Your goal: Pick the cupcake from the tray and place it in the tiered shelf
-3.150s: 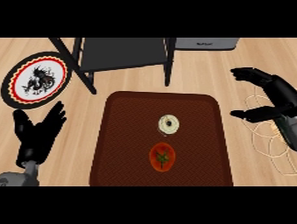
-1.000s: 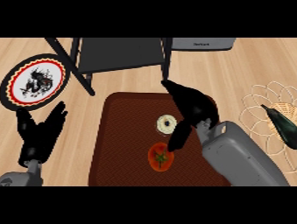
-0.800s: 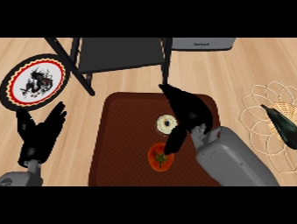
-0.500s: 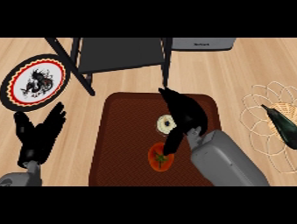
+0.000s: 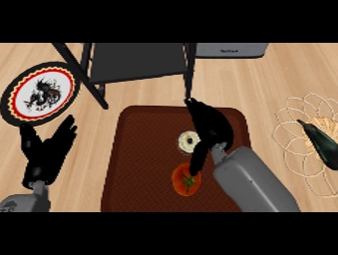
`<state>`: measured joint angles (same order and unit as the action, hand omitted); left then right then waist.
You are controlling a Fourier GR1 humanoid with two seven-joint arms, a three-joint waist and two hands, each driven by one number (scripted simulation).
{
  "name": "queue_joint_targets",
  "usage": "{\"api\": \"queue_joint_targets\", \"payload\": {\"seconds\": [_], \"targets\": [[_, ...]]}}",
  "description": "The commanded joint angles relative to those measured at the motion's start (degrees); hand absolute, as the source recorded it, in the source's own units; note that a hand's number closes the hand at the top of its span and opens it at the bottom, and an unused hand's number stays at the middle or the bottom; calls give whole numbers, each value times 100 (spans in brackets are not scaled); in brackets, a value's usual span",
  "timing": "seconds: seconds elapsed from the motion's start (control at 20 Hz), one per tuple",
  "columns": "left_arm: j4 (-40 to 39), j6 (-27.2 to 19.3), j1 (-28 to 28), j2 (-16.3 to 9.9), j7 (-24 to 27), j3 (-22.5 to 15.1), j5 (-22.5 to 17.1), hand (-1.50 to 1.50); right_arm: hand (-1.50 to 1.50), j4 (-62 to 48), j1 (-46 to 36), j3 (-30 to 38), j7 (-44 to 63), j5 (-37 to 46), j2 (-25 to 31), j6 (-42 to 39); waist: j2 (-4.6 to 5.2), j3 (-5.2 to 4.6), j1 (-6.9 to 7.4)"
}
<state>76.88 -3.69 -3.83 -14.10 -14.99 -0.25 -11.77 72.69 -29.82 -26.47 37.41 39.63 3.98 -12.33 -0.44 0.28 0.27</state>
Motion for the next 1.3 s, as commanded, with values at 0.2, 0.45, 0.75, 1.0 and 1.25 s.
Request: {"api": "queue_joint_targets", "payload": {"seconds": [0.2,0.45,0.75,1.0,1.25], "targets": [[-275,118,138,221,231,98,106,0,-150,-850,-123,175,-646,344,-386,561,51,-28,6],[368,164,234,18,-350,186,85,0,-150,-1303,-373,-190,-625,36,-392,1184,51,-27,53],[19,262,169,143,-31,47,208,0,150,-1927,-701,-524,-1514,348,-389,-34,78,-29,102],[450,148,537,215,-174,83,246,0,150,-1367,169,-398,-2026,211,-267,348,36,-25,3],[-81,198,-16,330,-23,14,366,0,150,-1329,-933,-1538,-364,-1324,-390,913,87,-27,285]]}}
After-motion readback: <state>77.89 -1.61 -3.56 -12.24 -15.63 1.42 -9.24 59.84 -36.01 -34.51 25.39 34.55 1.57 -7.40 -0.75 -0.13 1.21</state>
